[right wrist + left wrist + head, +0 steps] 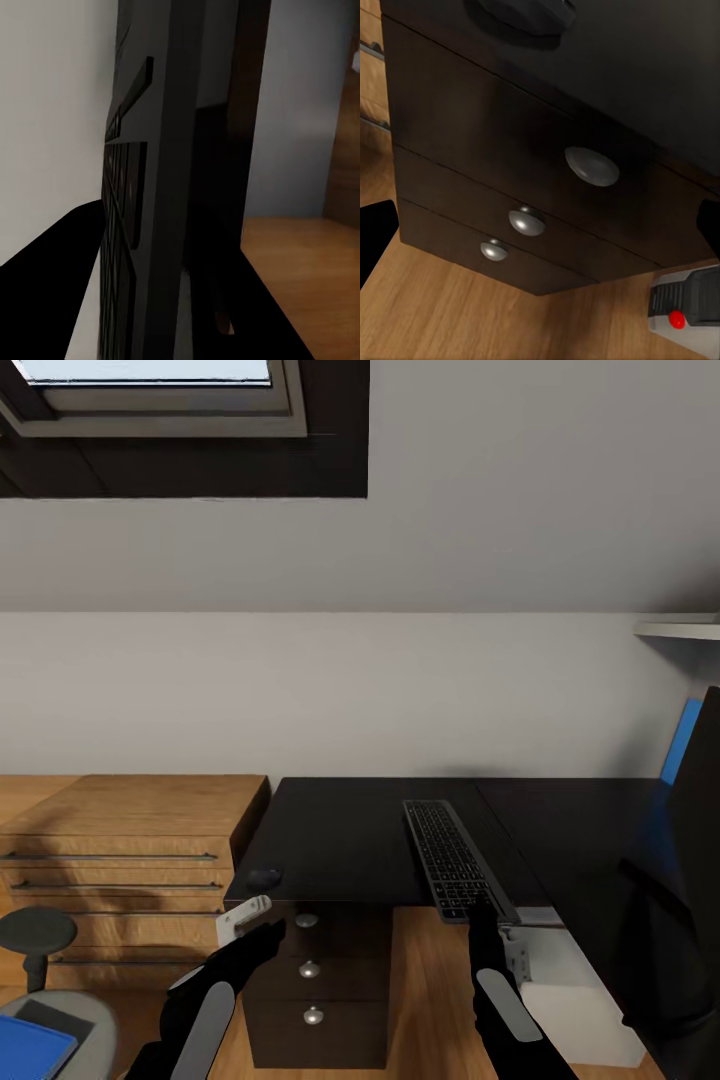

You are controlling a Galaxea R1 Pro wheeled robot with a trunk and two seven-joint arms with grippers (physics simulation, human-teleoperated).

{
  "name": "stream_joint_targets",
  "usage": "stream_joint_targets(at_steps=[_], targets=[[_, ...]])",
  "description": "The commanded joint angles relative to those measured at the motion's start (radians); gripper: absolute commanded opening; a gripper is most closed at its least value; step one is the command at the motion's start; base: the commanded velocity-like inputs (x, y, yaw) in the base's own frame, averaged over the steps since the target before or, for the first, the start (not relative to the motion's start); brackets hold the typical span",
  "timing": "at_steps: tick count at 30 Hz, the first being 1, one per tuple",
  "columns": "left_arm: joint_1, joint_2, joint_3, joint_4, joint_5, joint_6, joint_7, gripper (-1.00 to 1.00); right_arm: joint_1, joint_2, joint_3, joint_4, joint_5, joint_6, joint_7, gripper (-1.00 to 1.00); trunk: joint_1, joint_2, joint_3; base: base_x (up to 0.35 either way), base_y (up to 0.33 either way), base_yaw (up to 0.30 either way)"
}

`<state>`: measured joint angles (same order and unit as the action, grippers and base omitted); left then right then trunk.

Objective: In the bedroom, organize the workspace by keeping the computer under the desk, ensuring the monitor is on the desk, placing the keyboard on the desk next to the monitor, placing the mouse on the desk next to the keyboard, moving the folder from the swivel chair onto the desk next to the mouse, stacking the notebook on top of the folder with the pen on top of the notebook, and positioning the swivel chair next to the desk.

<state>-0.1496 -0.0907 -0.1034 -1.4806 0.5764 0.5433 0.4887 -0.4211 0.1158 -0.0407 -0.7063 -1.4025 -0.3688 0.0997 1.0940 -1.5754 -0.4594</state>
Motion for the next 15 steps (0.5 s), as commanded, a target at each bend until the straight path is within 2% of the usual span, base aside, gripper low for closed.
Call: stream_joint_targets(at_steps=[1,4,5,15], targets=[[-0.001,0.0,-0.001,-0.001,0.011,0.001,0.01,1.0,-0.001,0.001,-0.002,0.0,-0.01,-0.001,0.009,-1.0,0.0,-0.001,-0.001,0.0,0.0,0.0],[-0.001,0.0,-0.001,-0.001,0.011,0.001,0.01,1.0,-0.001,0.001,-0.002,-0.001,-0.01,-0.002,0.009,-1.0,0.0,-0.001,-0.001,0.0,0.0,0.0],[-0.001,0.001,-0.001,-0.001,0.011,0.001,0.01,1.0,-0.001,0.001,-0.002,-0.001,-0.01,-0.002,0.009,1.0,0.0,-0.001,-0.001,0.0,0.0,0.0],[-0.001,0.002,0.001,-0.001,0.011,0.0,0.011,1.0,-0.001,0.001,-0.001,0.0,-0.01,-0.002,0.009,1.0,0.0,-0.001,-0.001,0.0,0.0,0.0]])
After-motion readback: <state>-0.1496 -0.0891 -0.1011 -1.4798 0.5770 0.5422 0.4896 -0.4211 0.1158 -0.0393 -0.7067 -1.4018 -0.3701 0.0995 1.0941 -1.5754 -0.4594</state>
